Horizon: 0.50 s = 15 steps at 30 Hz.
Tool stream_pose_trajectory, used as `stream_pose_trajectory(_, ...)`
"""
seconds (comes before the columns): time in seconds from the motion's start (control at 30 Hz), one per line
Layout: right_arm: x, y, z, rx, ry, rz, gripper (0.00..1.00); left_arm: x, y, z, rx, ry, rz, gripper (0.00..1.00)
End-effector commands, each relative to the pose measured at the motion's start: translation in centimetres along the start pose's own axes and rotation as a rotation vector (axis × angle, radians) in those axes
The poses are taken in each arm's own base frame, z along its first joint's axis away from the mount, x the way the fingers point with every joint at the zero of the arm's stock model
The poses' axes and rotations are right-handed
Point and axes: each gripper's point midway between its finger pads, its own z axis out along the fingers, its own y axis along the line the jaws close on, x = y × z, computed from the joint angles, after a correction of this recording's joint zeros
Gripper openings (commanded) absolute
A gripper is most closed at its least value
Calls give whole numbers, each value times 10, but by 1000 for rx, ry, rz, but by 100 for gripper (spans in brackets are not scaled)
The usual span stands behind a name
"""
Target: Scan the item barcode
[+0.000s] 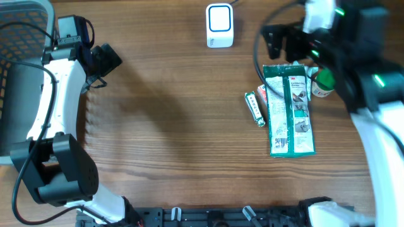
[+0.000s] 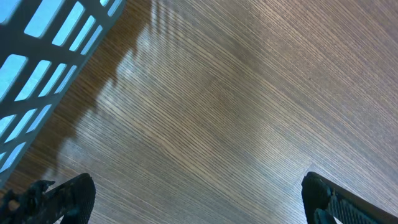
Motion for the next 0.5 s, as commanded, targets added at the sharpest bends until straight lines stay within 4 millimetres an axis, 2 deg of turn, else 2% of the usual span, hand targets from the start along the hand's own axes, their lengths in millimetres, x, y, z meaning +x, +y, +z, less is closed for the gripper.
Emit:
stream_pose_trajectory(0.0, -30, 17, -67, -1, -163, -43, 100, -4, 4, -1, -2, -5, -20, 100)
stream_pose_trajectory(0.23, -49, 36, -192, 63, -442, -95, 100, -4, 4, -1, -2, -5, -20, 100)
stream_pose_trajectory(0.3, -41, 37, -219, 94, -483, -96, 100, -4, 4, -1, -2, -5, -20, 100)
stream_pose_trajectory(0.37, -23, 31, -248, 165, -523, -84, 100, -4, 4, -1, -2, -5, -20, 100)
stream_pose_trajectory(0.47, 10, 22, -270, 238, -561, -66, 100, -4, 4, -1, -2, -5, -20, 100)
